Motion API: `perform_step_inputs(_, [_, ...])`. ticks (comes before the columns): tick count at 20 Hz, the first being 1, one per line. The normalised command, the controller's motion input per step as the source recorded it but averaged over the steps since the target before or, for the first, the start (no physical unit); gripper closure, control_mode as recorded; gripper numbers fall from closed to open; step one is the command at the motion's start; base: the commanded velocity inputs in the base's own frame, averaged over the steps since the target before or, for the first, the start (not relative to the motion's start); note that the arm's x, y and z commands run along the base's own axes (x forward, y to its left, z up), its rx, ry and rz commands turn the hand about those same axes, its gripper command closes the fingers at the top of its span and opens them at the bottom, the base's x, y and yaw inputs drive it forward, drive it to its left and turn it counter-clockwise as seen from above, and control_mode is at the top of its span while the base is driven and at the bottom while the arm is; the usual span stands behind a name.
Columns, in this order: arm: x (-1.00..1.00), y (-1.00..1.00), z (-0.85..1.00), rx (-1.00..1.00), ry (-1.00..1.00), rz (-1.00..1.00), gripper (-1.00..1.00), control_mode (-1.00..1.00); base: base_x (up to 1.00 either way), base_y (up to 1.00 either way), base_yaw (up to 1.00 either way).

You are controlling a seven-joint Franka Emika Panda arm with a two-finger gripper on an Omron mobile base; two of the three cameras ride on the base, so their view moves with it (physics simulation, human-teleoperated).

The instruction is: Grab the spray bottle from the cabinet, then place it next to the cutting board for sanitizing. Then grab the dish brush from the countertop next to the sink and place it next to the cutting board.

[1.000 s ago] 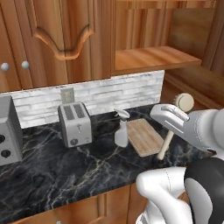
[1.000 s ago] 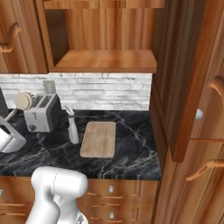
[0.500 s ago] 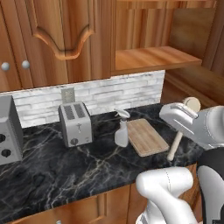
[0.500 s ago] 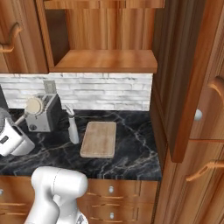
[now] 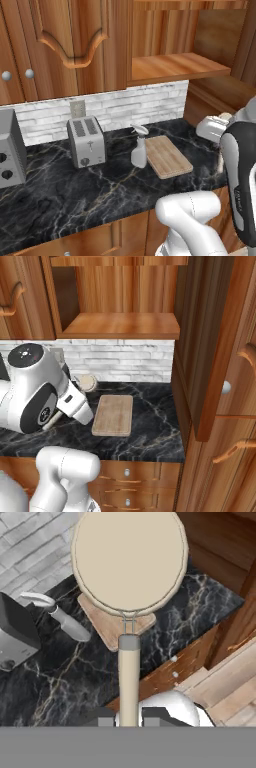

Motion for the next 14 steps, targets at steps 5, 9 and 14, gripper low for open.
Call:
perform_step_inputs(5, [1.0, -0.38, -0.46, -0.3, 0.01, 0.05, 1.0, -1.0, 0.0, 0.0, 0.0])
perform_step_inputs(9, [0.86, -0.22, -0.5, -0.32, 0.0, 0.03, 1.0, -1.0, 0.0, 0.0, 0.0])
perform_step_inputs(14, [0.54, -0.22, -0.59, -0.25, 0.0, 0.07, 1.0, -1.0, 0.0, 0.0, 0.0])
